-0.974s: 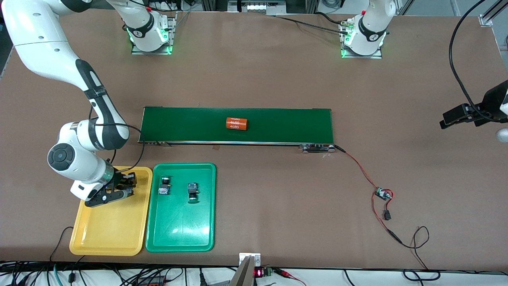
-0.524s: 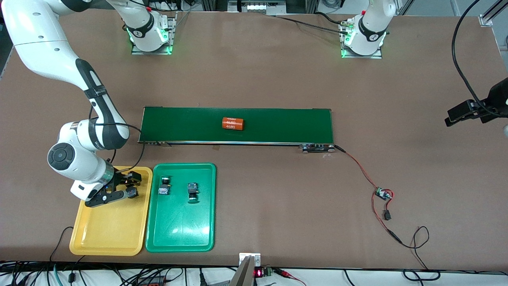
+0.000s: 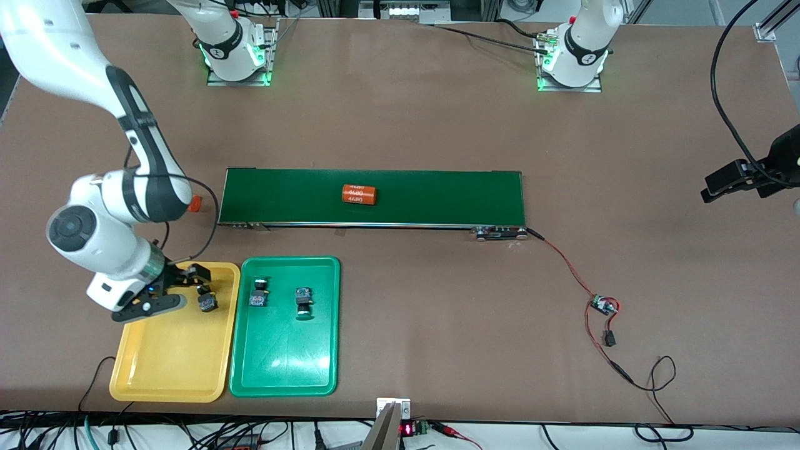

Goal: Sort buttons by color to trays
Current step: 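Release the button into the yellow tray and withdraw the right gripper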

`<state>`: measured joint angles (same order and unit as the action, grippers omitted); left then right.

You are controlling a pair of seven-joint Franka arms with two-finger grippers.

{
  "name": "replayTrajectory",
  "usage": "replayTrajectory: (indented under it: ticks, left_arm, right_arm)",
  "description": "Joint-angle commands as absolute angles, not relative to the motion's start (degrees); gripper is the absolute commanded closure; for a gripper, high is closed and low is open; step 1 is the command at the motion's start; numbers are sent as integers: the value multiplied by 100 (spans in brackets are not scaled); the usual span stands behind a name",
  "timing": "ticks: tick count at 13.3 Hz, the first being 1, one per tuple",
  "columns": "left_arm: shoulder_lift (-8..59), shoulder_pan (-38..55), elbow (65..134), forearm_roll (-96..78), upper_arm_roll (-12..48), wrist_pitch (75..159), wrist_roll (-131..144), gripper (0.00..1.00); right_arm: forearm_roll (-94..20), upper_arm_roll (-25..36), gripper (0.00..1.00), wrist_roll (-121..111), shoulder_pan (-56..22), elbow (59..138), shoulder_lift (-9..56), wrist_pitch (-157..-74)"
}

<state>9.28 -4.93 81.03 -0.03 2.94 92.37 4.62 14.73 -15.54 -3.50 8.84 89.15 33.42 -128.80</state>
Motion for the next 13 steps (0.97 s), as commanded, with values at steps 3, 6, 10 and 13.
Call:
replayTrajectory:
  ticks: [3, 6, 10, 13]
  left_arm:
    - [1010, -422, 8095, -96, 229, 9281, 396, 0]
    - [1098, -396, 8077, -105, 229, 9334, 404, 0]
    - [1213, -483, 8095, -123, 229, 9914, 448, 0]
    - [1073, -483, 8025, -246, 185, 9932, 440, 0]
  right_arm:
    - [486, -1311, 0, 132, 879, 9360, 1716, -11534]
    - [404, -1169, 0, 105, 862, 9360, 1013, -10752]
    - [475, -704, 0, 62, 404, 9378, 274, -9968]
    - [475, -694, 0, 88, 387, 9596, -86, -9695]
